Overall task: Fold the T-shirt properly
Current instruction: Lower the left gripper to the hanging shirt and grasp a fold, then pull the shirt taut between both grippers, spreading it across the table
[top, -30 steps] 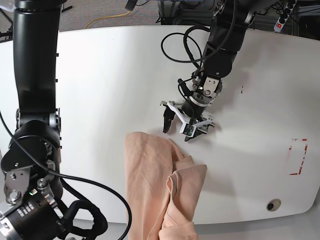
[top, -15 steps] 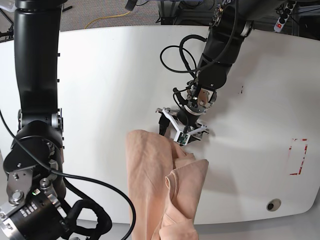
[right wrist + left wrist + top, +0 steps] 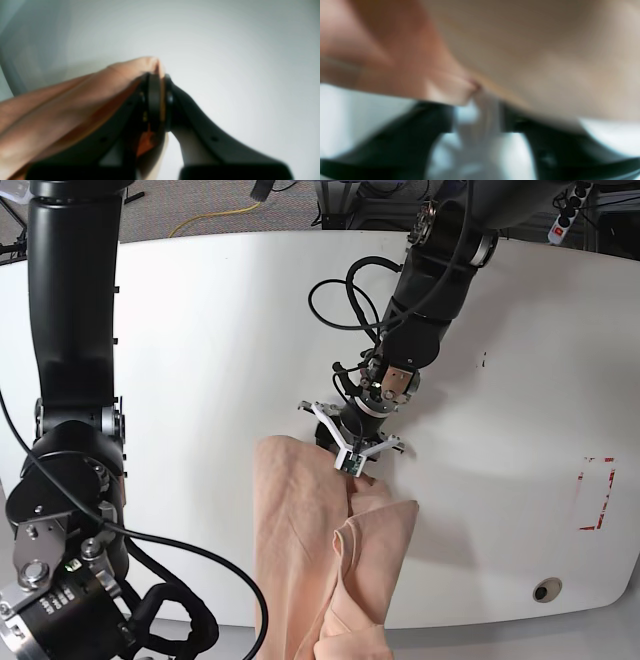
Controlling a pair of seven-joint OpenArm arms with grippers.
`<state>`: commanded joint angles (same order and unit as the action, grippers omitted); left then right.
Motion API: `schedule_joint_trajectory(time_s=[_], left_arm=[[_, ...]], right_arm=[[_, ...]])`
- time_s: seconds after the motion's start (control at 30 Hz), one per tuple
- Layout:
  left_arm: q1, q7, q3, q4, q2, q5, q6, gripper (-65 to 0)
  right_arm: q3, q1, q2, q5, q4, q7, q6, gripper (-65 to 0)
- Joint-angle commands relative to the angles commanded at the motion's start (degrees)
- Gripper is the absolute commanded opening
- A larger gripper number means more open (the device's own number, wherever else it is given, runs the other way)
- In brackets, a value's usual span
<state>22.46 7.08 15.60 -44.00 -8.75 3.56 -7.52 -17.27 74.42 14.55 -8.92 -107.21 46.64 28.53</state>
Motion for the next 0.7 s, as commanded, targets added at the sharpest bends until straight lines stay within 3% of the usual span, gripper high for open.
schedule_joint_trajectory(time_s=[0.33, 0.43, 0.6, 0.7], left_arm=[[-0.26, -0.18, -0.35, -2.02, 0.88, -0.09, 0.00, -64.3], [-2.73, -0.26, -0.35, -6.59, 3.43, -0.18, 0.00, -64.3], [-6.15, -6.07, -0.35, -17.67, 6.86, -0.44, 0.00, -64.3], [-7.91, -7.30, -0.35, -23.12, 9.41, -0.44, -0.09, -64.3]], right_arm=[[1.85, -2.46, 0.53, 0.09, 0.09, 0.00, 0.00, -65.0], [3.52, -2.73, 0.62, 0.09, 0.44, 0.00, 0.00, -65.0], [5.01, -2.73, 2.46, 0.09, 3.78, 0.00, 0.00, -65.0], [6.42, -2.73, 2.64, 0.09, 6.77, 0.00, 0.00, -65.0]])
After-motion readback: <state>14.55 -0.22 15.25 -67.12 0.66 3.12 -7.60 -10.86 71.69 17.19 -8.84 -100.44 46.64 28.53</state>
